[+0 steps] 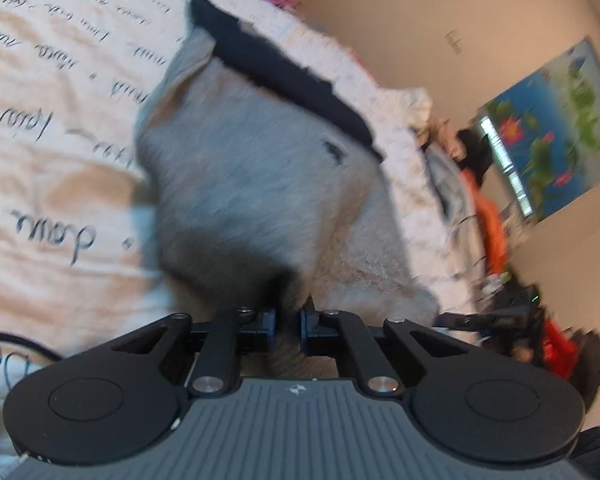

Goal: Fold small clothes

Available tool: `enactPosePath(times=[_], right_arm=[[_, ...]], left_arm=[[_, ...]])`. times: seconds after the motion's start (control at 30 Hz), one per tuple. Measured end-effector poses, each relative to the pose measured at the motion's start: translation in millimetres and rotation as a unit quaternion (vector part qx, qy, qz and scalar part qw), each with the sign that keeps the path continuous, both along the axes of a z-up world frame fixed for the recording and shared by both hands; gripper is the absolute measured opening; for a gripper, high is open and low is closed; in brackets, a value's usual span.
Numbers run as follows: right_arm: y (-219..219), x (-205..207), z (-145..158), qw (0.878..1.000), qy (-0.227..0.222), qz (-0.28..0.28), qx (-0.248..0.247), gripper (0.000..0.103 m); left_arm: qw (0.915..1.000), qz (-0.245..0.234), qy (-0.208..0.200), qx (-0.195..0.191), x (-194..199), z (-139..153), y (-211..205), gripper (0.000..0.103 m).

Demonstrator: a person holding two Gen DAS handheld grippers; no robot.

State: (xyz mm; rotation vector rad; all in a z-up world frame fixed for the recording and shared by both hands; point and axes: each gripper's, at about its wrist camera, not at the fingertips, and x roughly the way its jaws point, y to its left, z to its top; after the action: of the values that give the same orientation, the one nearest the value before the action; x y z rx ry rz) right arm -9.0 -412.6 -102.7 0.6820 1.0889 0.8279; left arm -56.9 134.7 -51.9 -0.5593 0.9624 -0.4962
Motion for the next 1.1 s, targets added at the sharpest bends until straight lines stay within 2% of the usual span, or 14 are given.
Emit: enactPosePath(times=[0.1, 0.2, 0.27, 0.33, 0.5, 0.6, 0.73, 0.8, 0.87, 0.9, 0.93, 0.97, 1.03, 1.1], right_arm=[[-2, -2, -19, 0.999, 0.027, -0.015, -0.006, 0.015], [-13, -7, -15, 0.999, 0.018, -0.039, 0.021, 0.019], [-22, -8, -9, 0.998, 0.004, -0.057, 0.021, 0.037], [-28, -7, -5, 0.997, -0.008, -0.069, 0.016, 0.077], [-23, 5, -10, 0.997, -0.012, -0.071, 0.025, 0.079], [1, 15, -16, 0.999, -0.013, -0.040, 0.028, 0.079], [35, 15, -6, 0.998, -0.059, -0.004, 0.026, 0.079], [49, 11, 2, 0.995, -0.097, 0.020, 0.011, 0.079], [57, 9, 3, 0.994, -0.107, 0.033, 0.016, 0.075], [61, 10, 1, 0.994, -0.099, 0.036, 0.025, 0.052], [64, 11, -2, 0.994, -0.085, 0.050, 0.036, 0.013], [68, 11, -2, 0.994, -0.082, 0.058, 0.040, 0.005], [74, 6, 6, 0.992, -0.097, 0.068, 0.035, 0.005], [67, 3, 18, 0.990, -0.103, 0.065, 0.069, 0.005]], left_arm=[[0.9998, 0.017, 0.005, 0.009, -6, -10, -1, 0.040], [0.9992, 0.038, -0.013, 0.004, -8, -7, 5, 0.048], [0.9988, 0.046, -0.017, -0.003, -5, -5, 10, 0.050], [0.9984, 0.053, -0.022, -0.006, -3, -1, 14, 0.050], [0.9998, 0.001, -0.013, -0.018, -8, 3, 14, 0.051], [0.9996, -0.023, -0.015, 0.007, -21, 5, 11, 0.051], [0.9988, 0.040, -0.024, 0.013, -28, 8, 32, 0.052], [0.9955, 0.090, -0.028, 0.007, -27, 6, 42, 0.060], [0.9889, 0.145, -0.030, -0.001, -22, -2, 51, 0.066], [0.9833, 0.179, -0.025, -0.016, -19, -6, 55, 0.066], [0.9796, 0.196, -0.022, -0.038, -16, -10, 58, 0.066], [0.9761, 0.209, -0.019, -0.057, -12, -13, 60, 0.066], [0.9731, 0.217, -0.020, -0.075, -5, -15, 59, 0.066], [0.9742, 0.212, -0.021, -0.074, 1, -15, 56, 0.067]])
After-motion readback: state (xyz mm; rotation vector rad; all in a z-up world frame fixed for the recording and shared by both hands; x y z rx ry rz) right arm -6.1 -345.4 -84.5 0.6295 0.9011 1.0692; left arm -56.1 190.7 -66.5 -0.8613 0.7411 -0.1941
